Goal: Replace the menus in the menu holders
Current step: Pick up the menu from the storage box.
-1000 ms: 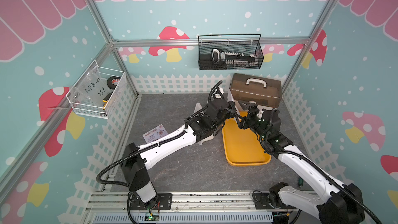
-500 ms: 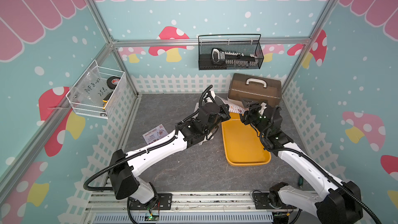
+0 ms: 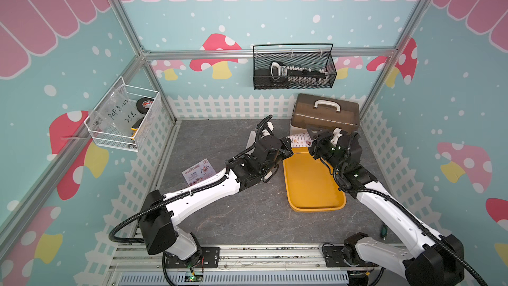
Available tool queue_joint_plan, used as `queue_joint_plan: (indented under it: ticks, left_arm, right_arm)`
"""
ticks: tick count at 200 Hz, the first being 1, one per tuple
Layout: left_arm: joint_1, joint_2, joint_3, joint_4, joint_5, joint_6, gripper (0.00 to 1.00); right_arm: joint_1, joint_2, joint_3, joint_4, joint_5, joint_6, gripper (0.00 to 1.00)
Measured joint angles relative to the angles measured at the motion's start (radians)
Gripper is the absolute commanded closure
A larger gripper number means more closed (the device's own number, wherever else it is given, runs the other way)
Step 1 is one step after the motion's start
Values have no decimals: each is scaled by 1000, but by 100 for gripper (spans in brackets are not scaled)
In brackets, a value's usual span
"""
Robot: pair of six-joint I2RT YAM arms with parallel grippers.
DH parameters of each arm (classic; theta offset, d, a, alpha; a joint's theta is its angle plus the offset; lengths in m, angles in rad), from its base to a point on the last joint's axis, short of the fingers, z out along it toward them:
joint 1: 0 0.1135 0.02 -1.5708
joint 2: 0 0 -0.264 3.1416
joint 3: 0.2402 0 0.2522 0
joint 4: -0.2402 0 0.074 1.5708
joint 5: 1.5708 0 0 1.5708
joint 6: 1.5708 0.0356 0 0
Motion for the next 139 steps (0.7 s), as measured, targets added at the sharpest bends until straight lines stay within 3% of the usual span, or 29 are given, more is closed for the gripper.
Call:
queue_joint_plan:
  ticks: [24, 64, 139]
  left_arm:
    - [2, 0, -14, 7, -2, -27, 100]
    - [0, -14, -39, 35, -51, -50, 100]
    - [-32, -28, -69, 112, -196, -56, 100]
  right_arm:
    - [10, 12, 27, -27, 7, -18, 57]
    - [38, 39, 54, -80, 23, -37, 51]
    - [77, 101, 63, -129, 42, -27, 53]
